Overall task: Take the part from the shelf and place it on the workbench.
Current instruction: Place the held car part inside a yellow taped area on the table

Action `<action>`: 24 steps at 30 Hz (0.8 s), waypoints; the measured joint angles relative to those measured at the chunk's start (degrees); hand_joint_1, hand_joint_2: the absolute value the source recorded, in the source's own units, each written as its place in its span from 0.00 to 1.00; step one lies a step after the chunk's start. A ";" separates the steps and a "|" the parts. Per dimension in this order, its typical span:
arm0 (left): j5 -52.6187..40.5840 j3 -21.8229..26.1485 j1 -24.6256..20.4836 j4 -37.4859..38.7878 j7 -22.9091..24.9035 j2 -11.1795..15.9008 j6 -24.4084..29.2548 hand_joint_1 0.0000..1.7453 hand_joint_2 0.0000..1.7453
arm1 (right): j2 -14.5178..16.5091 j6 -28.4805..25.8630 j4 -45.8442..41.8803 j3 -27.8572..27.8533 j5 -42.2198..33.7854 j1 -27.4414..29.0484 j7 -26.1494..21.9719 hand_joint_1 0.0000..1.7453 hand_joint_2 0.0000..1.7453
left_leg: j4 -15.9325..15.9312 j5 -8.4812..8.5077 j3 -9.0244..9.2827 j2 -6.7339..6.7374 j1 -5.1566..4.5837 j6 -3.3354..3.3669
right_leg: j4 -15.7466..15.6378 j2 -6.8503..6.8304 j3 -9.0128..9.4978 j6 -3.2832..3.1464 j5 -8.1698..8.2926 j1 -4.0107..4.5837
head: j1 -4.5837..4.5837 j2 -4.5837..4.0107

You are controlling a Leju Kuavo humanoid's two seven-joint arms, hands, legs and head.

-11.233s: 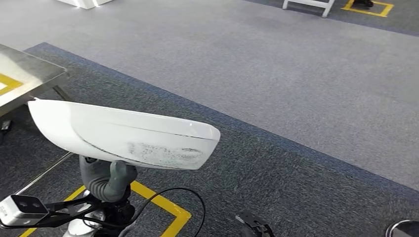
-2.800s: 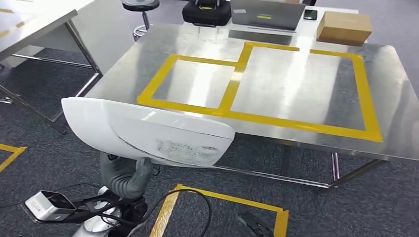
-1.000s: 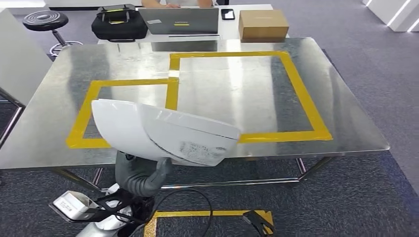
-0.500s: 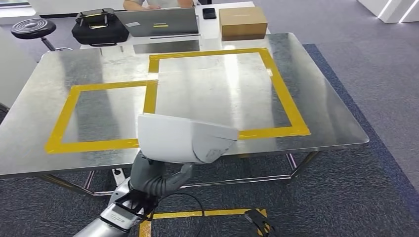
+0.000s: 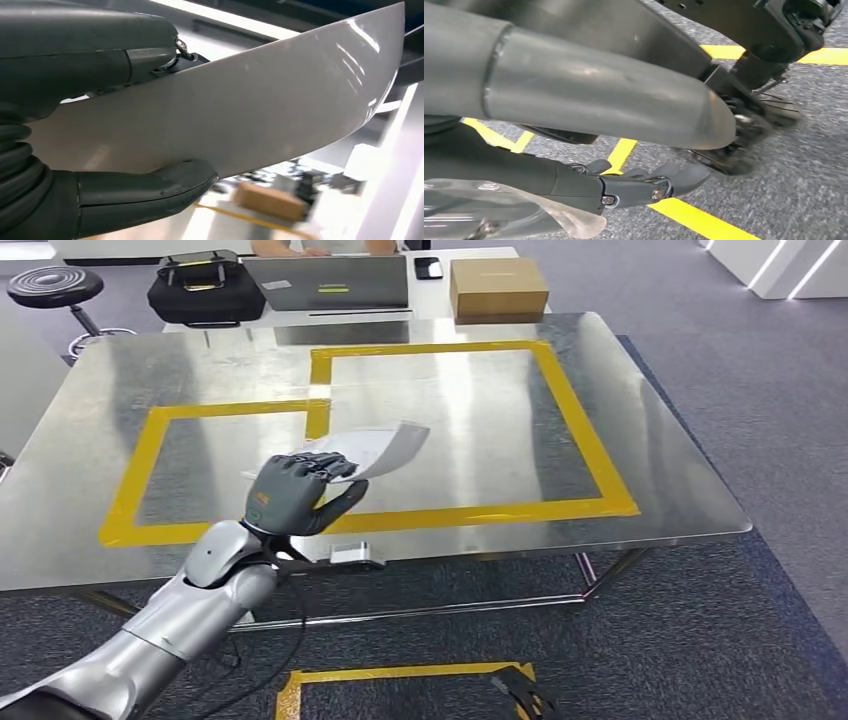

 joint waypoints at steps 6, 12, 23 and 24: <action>-1.14 6.25 -5.43 14.09 3.27 4.54 0.04 1.00 1.00 | -0.48 -0.22 0.02 0.03 -0.10 1.33 -2.24 0.00 0.00 | 0.78 -0.48 -0.26 0.26 -0.05 -0.74 | -6.81 -0.54 3.35 -0.01 5.06 -0.05 | 0.08 0.00; -0.26 10.27 -9.24 23.77 4.87 7.98 0.07 1.00 1.00 | -0.50 0.92 0.04 0.41 -0.37 1.38 -1.29 0.00 0.00 | 2.63 -1.53 -1.47 0.18 -0.11 -2.36 | -10.33 -0.30 5.21 -2.04 5.49 0.00 | -0.15 0.00; 5.21 17.31 -12.53 35.35 3.70 12.48 -0.09 1.00 1.00 | -0.63 1.48 0.02 1.27 -0.73 0.78 -0.82 0.00 0.00 | 2.19 0.83 -2.55 -0.18 -0.19 -2.31 | -10.43 0.43 5.67 -2.26 5.09 0.19 | -0.50 0.00; 5.22 17.48 -12.66 35.73 3.68 12.55 -0.09 1.00 1.00 | -0.63 1.51 0.02 1.32 -0.73 0.77 -0.81 0.00 0.00 | 1.77 0.51 -2.37 -0.24 -0.30 -2.19 | -10.49 0.41 5.57 -2.01 5.13 0.25 | -0.48 0.00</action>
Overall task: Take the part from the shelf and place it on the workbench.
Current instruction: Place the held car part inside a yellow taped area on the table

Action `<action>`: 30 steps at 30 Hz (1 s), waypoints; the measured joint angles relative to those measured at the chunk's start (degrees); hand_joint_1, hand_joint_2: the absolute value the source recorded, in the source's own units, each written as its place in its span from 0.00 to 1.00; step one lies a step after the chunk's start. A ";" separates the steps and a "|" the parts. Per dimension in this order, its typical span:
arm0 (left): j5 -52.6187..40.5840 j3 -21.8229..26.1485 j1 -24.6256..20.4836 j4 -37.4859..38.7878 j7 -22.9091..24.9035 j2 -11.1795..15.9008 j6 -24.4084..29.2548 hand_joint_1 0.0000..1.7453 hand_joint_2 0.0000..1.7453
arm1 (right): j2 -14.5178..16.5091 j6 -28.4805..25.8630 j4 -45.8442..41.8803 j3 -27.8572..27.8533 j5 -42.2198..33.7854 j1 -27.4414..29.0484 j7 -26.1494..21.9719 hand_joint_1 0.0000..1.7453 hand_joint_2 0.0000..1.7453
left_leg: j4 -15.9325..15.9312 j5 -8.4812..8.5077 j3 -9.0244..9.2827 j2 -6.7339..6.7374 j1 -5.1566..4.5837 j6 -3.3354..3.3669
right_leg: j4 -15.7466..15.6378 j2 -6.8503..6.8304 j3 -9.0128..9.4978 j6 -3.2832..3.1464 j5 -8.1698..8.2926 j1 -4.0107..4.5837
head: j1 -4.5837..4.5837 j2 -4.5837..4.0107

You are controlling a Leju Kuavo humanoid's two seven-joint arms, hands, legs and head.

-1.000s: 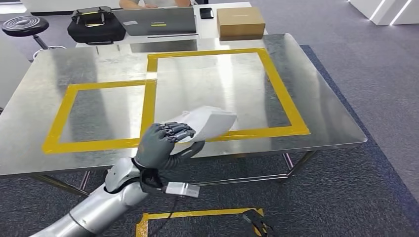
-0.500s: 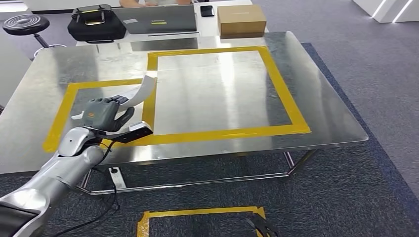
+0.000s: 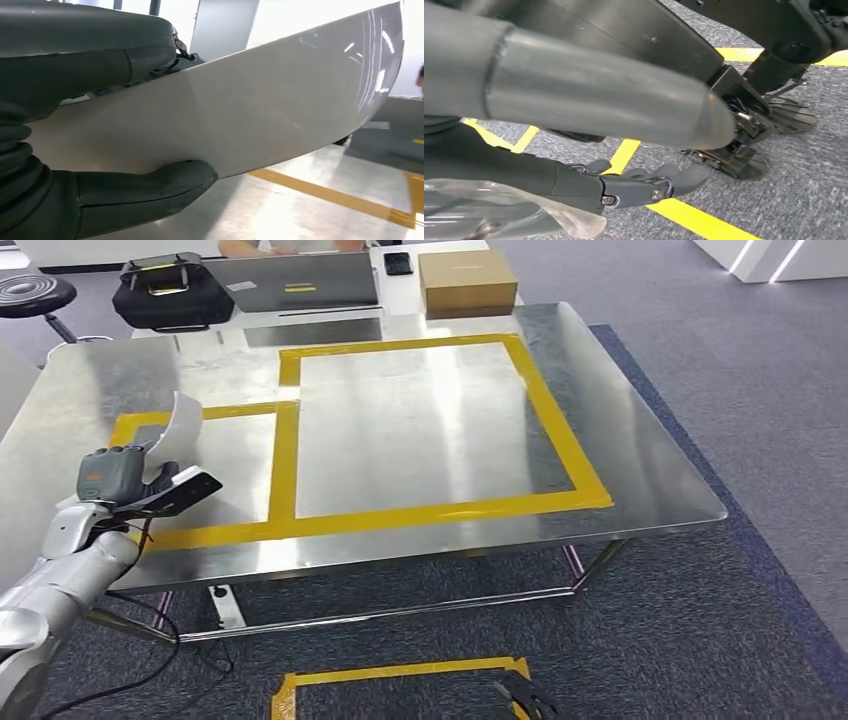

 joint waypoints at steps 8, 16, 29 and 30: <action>-0.27 0.44 -0.32 1.53 0.31 0.05 0.10 1.00 1.00 | -0.05 0.04 -0.02 0.09 -0.08 0.10 0.05 0.00 0.00 | -0.88 0.23 0.41 0.11 0.39 1.62 | 15.22 -0.46 -7.63 1.70 -7.13 -0.09 | 0.43 0.00; -6.25 4.51 0.32 0.93 1.25 0.83 0.41 0.00 1.00 | -0.19 0.06 -0.02 0.11 -0.60 0.15 -0.56 0.00 0.00 | -0.63 0.34 0.19 0.07 0.03 0.53 | -0.39 -0.47 -0.01 0.36 0.27 0.23 | 0.35 0.00; -7.05 14.59 1.84 -4.73 -12.07 -2.23 0.48 0.00 0.00 | -0.27 0.12 -0.04 0.17 -1.43 0.26 -1.10 0.00 0.00 | 0.66 -0.20 0.48 -0.09 0.96 -1.12 | -0.63 -0.26 0.40 -0.25 0.58 -0.02 | -0.10 0.00; -6.40 15.00 2.12 -5.57 -13.36 -2.79 0.49 0.00 0.00 | -0.28 0.18 -0.03 0.21 -1.43 0.34 -1.04 0.00 0.00 | -0.21 -0.30 0.87 -0.15 0.82 -0.88 | -0.61 -0.24 0.27 0.06 0.67 0.03 | -0.09 0.00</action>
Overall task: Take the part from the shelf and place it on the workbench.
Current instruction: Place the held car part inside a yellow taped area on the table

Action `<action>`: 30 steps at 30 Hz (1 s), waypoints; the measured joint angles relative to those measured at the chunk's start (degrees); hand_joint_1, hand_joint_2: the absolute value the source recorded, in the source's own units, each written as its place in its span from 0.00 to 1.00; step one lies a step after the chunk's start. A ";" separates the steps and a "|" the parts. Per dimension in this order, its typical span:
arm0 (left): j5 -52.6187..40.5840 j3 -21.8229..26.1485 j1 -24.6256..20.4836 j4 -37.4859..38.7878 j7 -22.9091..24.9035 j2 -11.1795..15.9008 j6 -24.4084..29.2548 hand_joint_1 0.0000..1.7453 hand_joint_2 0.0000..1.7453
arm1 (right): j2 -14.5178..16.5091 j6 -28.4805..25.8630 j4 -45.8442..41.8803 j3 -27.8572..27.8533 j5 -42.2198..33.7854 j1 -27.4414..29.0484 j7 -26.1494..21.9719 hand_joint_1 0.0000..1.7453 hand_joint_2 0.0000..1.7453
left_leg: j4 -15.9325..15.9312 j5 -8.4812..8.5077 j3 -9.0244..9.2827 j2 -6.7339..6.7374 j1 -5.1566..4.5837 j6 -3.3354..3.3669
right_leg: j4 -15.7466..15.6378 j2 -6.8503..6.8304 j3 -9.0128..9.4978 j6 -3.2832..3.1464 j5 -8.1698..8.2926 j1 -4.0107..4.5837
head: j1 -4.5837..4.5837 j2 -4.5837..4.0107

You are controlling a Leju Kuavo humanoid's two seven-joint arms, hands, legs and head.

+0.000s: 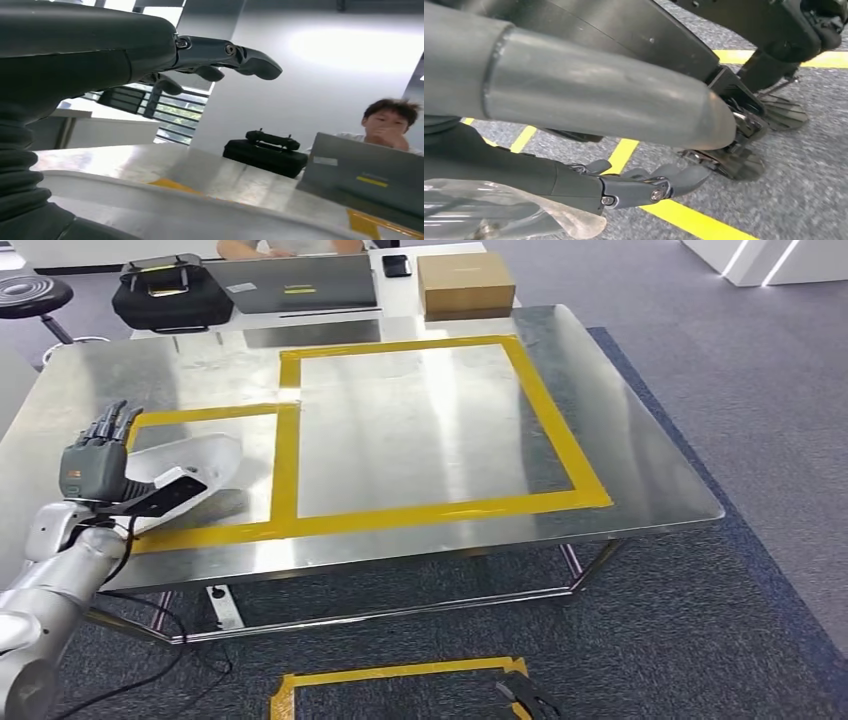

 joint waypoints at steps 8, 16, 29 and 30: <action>7.51 -1.51 2.96 -9.37 -5.20 -6.08 0.06 0.00 0.00 | -0.02 -0.76 0.01 0.79 -0.28 0.31 -0.16 0.00 0.00 | -0.64 1.39 -0.92 0.24 -0.11 2.62 | 14.13 -0.19 -5.88 1.70 -8.69 -0.14 | 0.43 0.00; 13.12 -6.65 5.83 -15.74 -4.69 -7.53 0.06 0.00 0.00 | -0.03 -0.78 0.01 1.07 -0.48 0.45 0.73 0.00 0.00 | -0.59 2.15 -1.81 0.28 -0.25 2.69 | 12.73 -0.22 -3.72 1.67 -6.56 -0.13 | 0.42 0.00; 28.61 -32.73 16.38 -42.53 -5.53 -10.95 -1.12 0.00 0.00 | -0.02 -1.95 -0.01 2.40 -0.76 -0.08 1.92 0.00 0.00 | 10.47 -4.87 -0.78 -0.01 -0.40 0.25 | -0.74 -0.71 -1.47 -0.65 2.16 -0.02 | -0.12 0.00; 30.00 -34.39 16.85 -44.05 -5.99 -11.31 -1.38 0.00 0.00 | 0.02 -1.98 -0.02 2.42 -0.80 -0.11 2.09 0.00 0.00 | 6.22 -4.25 2.26 -0.02 -0.52 0.69 | -0.66 -0.72 -1.94 -0.46 2.58 0.05 | -0.11 0.00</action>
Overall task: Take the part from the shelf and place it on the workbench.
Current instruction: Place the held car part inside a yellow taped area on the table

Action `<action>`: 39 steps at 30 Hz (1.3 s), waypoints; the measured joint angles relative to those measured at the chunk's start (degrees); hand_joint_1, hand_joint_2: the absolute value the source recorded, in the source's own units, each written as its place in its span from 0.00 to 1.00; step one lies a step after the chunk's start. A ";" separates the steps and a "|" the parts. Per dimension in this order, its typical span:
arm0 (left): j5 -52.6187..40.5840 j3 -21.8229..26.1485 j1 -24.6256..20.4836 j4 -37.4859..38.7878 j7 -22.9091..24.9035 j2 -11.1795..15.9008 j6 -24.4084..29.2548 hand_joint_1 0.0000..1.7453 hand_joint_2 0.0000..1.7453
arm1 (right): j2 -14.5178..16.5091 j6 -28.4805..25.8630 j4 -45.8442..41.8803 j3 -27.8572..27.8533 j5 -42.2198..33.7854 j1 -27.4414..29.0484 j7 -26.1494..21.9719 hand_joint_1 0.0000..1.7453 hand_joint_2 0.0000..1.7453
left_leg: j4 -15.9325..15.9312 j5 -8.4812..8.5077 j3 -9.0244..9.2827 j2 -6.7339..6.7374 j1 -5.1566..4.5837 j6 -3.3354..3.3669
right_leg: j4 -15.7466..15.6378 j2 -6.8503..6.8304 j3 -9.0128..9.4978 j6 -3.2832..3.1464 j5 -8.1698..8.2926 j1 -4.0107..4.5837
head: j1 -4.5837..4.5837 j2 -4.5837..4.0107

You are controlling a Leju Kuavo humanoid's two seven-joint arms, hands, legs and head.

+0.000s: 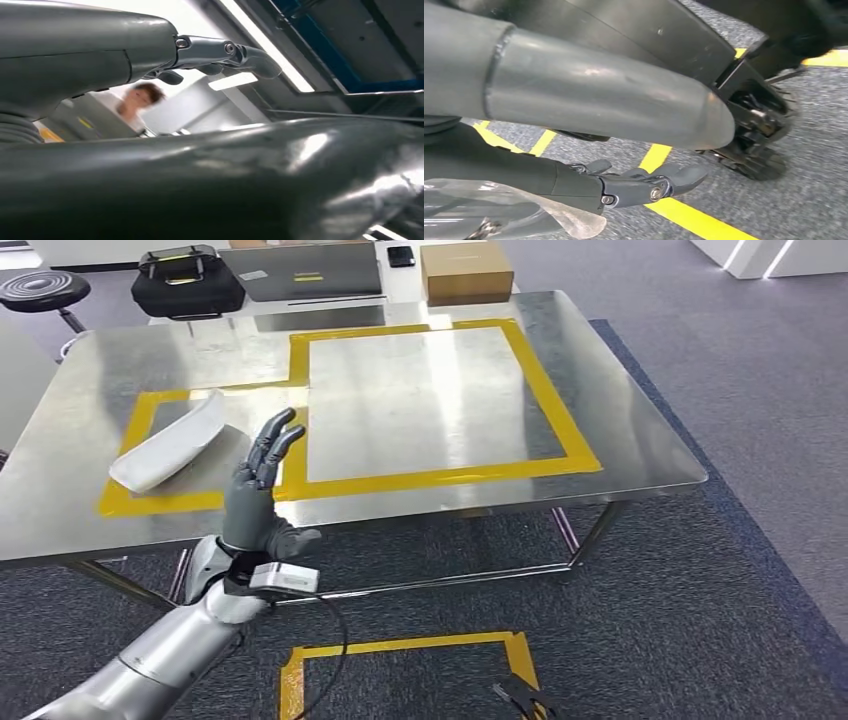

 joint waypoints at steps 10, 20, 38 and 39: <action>1.43 -9.69 6.51 -10.55 -4.26 -0.81 1.15 0.00 0.00 | 0.28 -0.76 0.01 0.20 -0.16 -0.23 0.54 0.00 0.00 | -9.36 3.52 1.85 0.43 -0.36 2.88 | 11.24 0.05 -4.46 2.70 -8.54 -0.32 | 0.32 0.00; -4.51 -1.87 20.85 -30.49 -4.32 -4.20 1.51 0.00 0.00 | 0.11 -1.20 0.07 0.19 -1.43 0.36 0.28 0.00 0.00 | -6.56 7.28 -3.94 0.61 -0.50 0.68 | -0.28 0.32 8.09 1.85 -7.15 -0.60 | 0.49 0.00; 35.53 20.55 24.55 -8.29 1.43 -9.92 -2.90 0.00 0.00 | 0.38 -2.15 0.24 -1.22 -4.20 1.97 -0.92 0.00 0.00 | -10.78 1.61 5.43 0.53 -1.13 3.18 | 1.92 -0.18 -1.73 1.71 -1.28 0.15 | -0.08 0.00; 37.02 22.27 23.15 -2.26 1.73 -9.89 -4.36 0.00 0.00 | 0.26 -2.26 0.25 -1.33 -4.24 1.92 -0.99 0.00 0.00 | -10.82 2.36 4.53 0.64 -1.03 3.36 | 4.81 -0.04 -2.70 1.92 -4.31 0.07 | 0.01 0.00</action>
